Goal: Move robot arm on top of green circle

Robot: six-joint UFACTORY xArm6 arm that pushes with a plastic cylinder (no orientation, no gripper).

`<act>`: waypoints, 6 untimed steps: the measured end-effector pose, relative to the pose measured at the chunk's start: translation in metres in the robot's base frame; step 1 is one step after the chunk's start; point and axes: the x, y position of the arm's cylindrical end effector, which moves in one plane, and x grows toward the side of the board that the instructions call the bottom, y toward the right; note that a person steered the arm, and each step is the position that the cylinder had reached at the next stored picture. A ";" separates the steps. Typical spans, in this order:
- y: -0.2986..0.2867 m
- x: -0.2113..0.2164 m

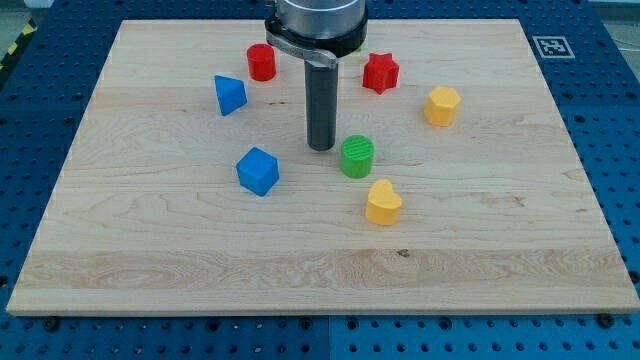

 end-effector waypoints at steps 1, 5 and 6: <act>-0.015 0.000; 0.022 -0.011; 0.042 -0.011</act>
